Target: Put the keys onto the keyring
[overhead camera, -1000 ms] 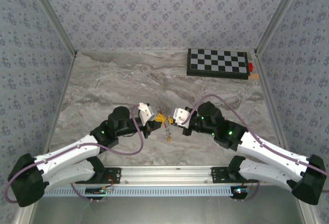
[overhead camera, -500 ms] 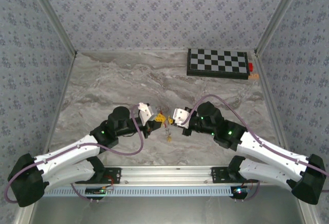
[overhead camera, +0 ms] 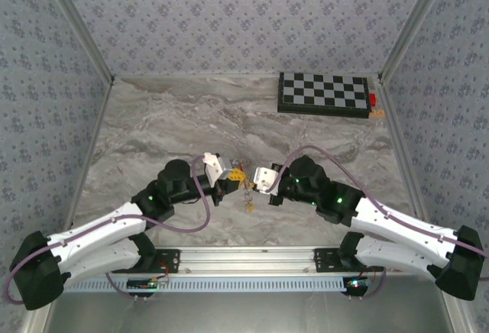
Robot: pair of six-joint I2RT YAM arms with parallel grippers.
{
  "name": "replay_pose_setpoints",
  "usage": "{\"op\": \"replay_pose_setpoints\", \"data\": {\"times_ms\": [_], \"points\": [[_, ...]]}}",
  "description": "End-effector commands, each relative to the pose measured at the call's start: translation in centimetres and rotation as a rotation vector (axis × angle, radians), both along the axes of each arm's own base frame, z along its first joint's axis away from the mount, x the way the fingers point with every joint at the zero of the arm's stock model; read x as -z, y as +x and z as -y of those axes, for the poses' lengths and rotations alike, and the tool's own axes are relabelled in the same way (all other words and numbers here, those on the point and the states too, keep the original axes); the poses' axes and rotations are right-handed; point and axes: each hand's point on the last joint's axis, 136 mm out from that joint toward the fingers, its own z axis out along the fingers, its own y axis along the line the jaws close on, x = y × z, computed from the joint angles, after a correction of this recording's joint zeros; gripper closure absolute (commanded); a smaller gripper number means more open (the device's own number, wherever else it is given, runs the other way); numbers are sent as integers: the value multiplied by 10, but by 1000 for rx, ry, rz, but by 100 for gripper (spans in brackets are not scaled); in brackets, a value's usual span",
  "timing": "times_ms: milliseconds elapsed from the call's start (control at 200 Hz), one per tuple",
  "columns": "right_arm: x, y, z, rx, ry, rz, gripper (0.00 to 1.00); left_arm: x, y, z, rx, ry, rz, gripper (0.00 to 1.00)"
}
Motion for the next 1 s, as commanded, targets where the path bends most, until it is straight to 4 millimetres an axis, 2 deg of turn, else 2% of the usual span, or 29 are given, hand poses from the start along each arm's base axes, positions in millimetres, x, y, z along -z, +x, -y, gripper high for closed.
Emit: {"op": "replay_pose_setpoints", "data": {"times_ms": [0, 310, 360, 475, 550, 615, 995], "points": [[18, -6, 1, -13, -60, 1, 100, -30, 7, -3, -45, -90, 58, 100], [22, -8, 0, -2, -57, 18, 100, -30, 7, -3, -47, -90, 59, 100], [22, -8, 1, 6, -54, 21, 89, -29, 7, -3, -47, -87, 59, 100], [24, -9, 6, 28, -40, 6, 88, -28, 7, -3, -46, -85, 59, 100], [21, -9, 11, 54, -13, 2, 78, -28, 7, -3, -46, -85, 59, 100], [19, -8, 15, 78, 20, -3, 73, -27, 8, -3, -46, -82, 60, 100], [6, 8, 33, 261, 309, -169, 69, -29, 13, -4, -62, -109, 51, 100]]}}
